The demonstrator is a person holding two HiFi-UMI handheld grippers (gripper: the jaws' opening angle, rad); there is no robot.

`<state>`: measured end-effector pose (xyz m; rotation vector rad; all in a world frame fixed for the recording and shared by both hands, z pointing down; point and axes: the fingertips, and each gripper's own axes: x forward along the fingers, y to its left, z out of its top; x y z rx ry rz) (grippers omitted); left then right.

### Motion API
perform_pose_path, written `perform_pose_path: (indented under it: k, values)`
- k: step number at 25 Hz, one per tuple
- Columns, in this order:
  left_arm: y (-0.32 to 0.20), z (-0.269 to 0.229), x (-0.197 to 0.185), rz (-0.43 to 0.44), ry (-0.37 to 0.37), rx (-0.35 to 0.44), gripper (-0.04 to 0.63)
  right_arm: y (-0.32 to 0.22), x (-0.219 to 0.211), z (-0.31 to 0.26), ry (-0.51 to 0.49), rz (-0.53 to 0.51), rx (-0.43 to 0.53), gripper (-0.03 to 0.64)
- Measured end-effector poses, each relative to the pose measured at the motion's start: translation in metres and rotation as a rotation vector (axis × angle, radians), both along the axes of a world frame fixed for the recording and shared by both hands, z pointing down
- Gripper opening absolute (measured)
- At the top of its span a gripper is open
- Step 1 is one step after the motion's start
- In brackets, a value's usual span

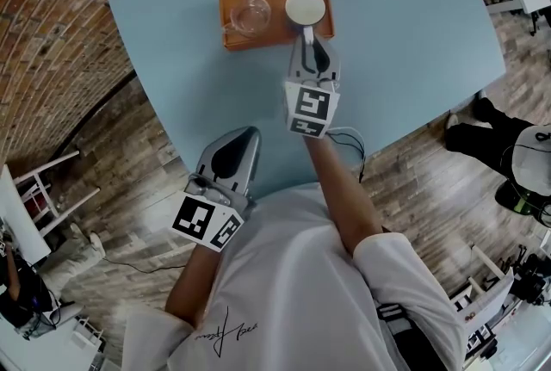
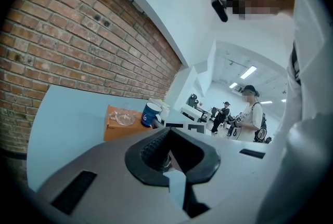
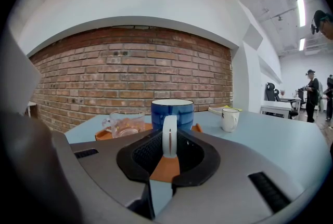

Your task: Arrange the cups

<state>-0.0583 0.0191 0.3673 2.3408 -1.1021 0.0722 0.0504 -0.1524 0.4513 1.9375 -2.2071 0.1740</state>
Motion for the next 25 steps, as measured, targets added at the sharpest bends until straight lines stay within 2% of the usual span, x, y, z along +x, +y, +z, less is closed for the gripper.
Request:
perform_pose_path:
  k: [10,25]
  values:
    - [0.0003,0.003,-0.0015,0.002,-0.002,-0.007,0.006,0.0,-0.0004,0.0017,-0.009,0.015,-0.013,0.061]
    - [0.0025,0.0049,0.001,0.017,0.001,-0.012,0.006,0.0046,-0.0013,0.0008,-0.017,-0.016,-0.02,0.061]
